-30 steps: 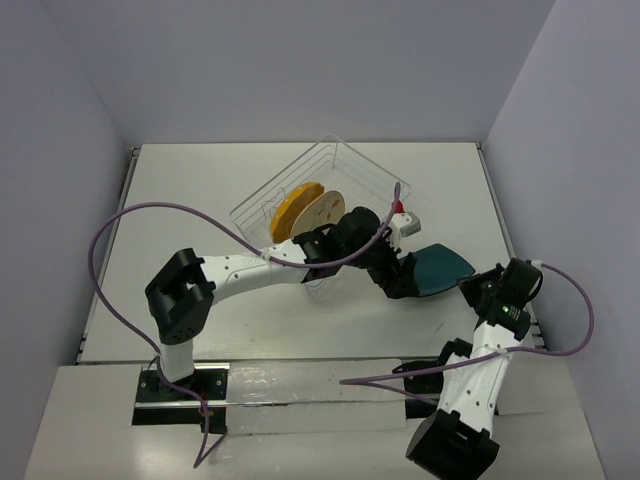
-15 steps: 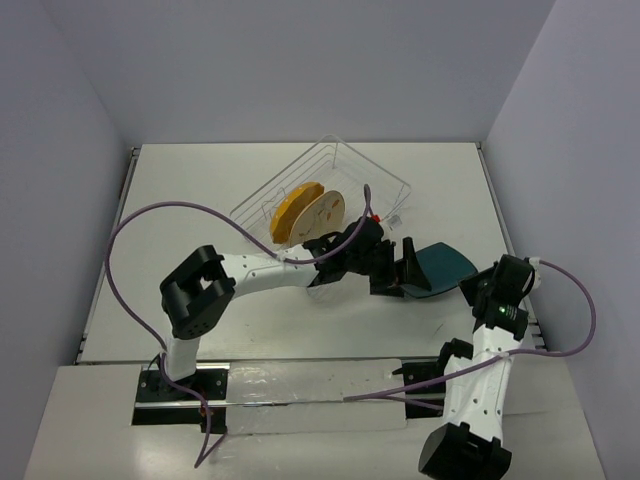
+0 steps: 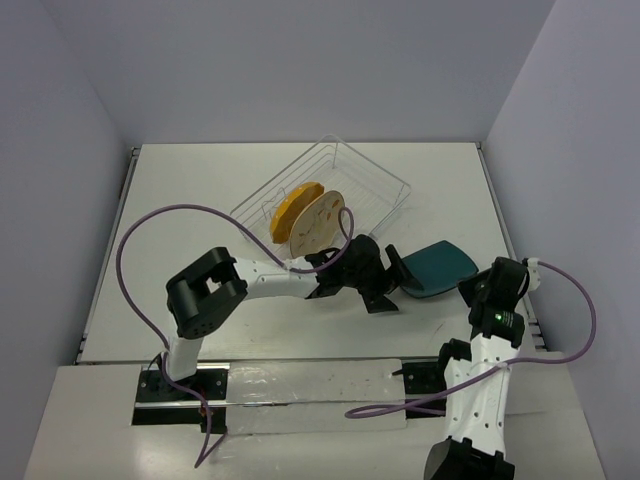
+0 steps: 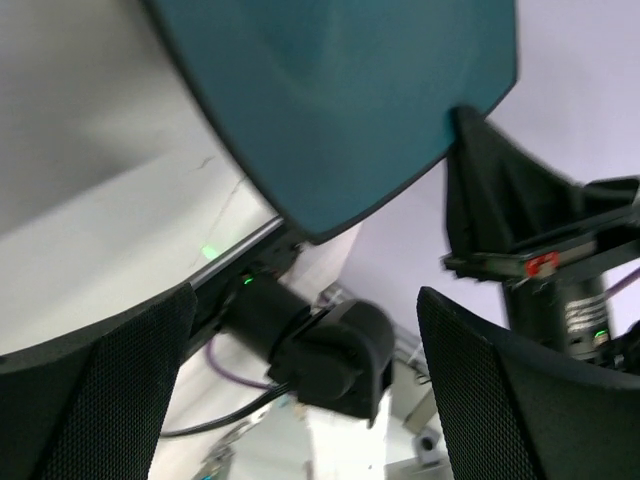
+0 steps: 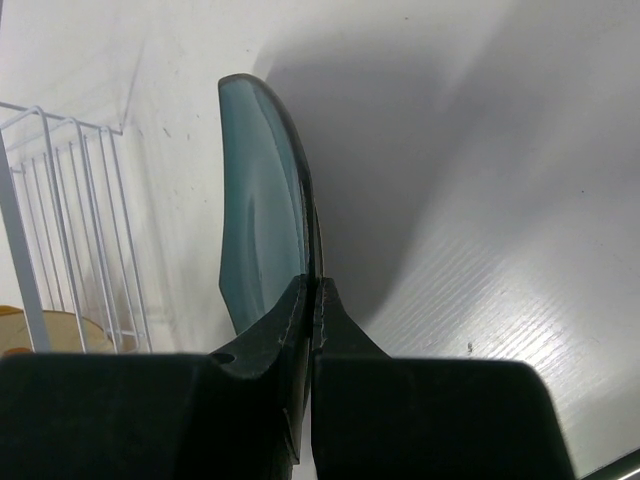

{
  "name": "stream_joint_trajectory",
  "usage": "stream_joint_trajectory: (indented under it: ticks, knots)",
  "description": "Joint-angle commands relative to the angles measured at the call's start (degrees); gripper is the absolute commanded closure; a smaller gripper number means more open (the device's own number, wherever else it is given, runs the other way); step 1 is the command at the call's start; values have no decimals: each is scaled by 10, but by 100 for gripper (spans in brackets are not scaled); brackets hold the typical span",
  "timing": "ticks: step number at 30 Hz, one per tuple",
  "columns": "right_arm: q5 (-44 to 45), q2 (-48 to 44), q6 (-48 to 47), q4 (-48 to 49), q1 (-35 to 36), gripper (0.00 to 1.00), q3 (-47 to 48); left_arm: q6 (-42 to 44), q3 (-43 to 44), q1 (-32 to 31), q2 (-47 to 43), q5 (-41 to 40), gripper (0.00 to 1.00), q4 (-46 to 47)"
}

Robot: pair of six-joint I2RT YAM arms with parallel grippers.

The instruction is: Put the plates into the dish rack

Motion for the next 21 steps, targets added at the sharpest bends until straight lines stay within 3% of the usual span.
stream_joint_trajectory:
  ticks: [1,8,21]
  knots:
    - [4,-12,14,41,17,100,1,-72,21,-3,36,-22,1,54]
    - [-5,-26,21,43,25,100,-14,-104,-11,-2,74,2,1,151]
    - [-15,-47,11,23,26,100,9,-130,-91,-12,66,13,3,188]
